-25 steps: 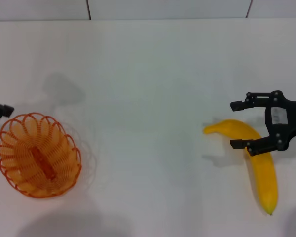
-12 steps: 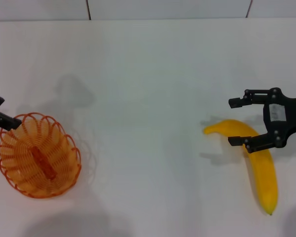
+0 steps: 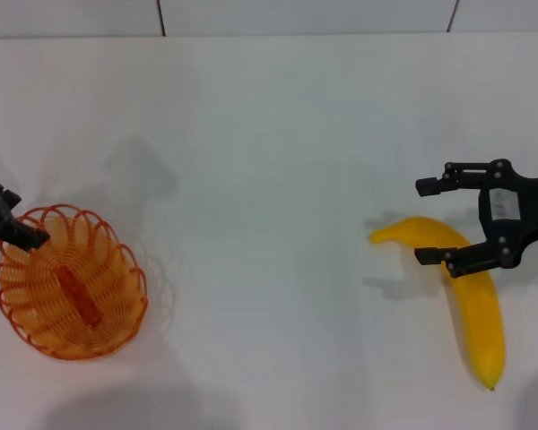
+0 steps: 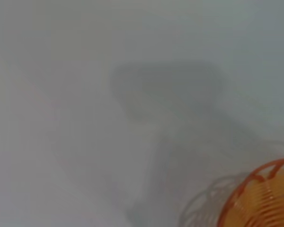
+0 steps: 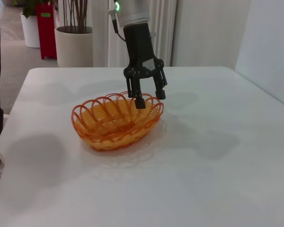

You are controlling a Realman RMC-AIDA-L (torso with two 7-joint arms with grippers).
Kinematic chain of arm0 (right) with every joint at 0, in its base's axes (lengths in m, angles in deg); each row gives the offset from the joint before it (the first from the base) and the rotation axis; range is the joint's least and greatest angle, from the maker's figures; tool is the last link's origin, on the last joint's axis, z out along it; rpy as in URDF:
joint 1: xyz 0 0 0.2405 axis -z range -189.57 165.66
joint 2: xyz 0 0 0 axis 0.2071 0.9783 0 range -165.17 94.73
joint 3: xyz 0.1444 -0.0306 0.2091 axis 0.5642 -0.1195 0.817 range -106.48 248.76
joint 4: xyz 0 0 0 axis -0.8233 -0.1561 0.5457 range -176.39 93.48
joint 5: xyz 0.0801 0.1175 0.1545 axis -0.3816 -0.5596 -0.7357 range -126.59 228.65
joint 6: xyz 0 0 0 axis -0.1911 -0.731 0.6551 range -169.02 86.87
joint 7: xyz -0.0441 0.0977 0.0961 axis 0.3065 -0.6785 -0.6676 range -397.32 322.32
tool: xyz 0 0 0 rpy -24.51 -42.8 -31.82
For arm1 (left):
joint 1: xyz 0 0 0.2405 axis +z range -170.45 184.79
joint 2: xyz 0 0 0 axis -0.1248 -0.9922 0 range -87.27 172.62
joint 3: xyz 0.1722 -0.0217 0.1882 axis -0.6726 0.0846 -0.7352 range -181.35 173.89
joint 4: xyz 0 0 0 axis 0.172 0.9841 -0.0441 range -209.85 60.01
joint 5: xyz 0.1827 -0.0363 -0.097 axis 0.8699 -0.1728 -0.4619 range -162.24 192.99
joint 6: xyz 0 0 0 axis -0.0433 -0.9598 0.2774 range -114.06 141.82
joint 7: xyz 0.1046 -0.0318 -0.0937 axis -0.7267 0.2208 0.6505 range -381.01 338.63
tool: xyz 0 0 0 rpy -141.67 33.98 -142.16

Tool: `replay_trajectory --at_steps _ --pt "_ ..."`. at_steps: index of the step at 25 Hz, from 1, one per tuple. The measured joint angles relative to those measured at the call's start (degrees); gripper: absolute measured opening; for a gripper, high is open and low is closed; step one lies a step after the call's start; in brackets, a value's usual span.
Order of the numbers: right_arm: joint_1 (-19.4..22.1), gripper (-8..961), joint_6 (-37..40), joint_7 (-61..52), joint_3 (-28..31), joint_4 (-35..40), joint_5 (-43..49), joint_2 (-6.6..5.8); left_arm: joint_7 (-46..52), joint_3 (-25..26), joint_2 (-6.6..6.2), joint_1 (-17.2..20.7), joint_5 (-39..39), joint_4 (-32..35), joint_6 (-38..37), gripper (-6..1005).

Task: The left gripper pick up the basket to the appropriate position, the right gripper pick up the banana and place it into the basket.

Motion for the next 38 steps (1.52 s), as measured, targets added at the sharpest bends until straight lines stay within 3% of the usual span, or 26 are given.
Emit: replay_trajectory --at_steps 5,13,18,24,38 --pt "-0.1 881 -0.1 0.0 0.0 0.0 0.0 0.05 3.0 -1.6 0.04 -0.4 0.0 -0.9 0.8 762" --pt "-0.2 881 -0.1 0.0 0.0 0.0 0.0 0.09 6.9 -4.6 -0.01 -1.4 -0.1 -4.2 4.6 530" --pt "-0.2 881 -0.1 0.0 0.0 0.0 0.0 0.09 7.4 -4.3 0.05 -1.6 -0.7 -4.2 4.7 289" --pt "-0.3 881 -0.1 -0.5 0.0 0.0 0.0 0.09 7.5 -4.3 0.16 -1.6 -0.8 -4.4 4.5 166" --pt "-0.2 880 -0.2 -0.6 0.0 0.0 -0.1 0.00 7.9 -4.4 0.17 -1.4 -1.0 -4.2 3.3 127"
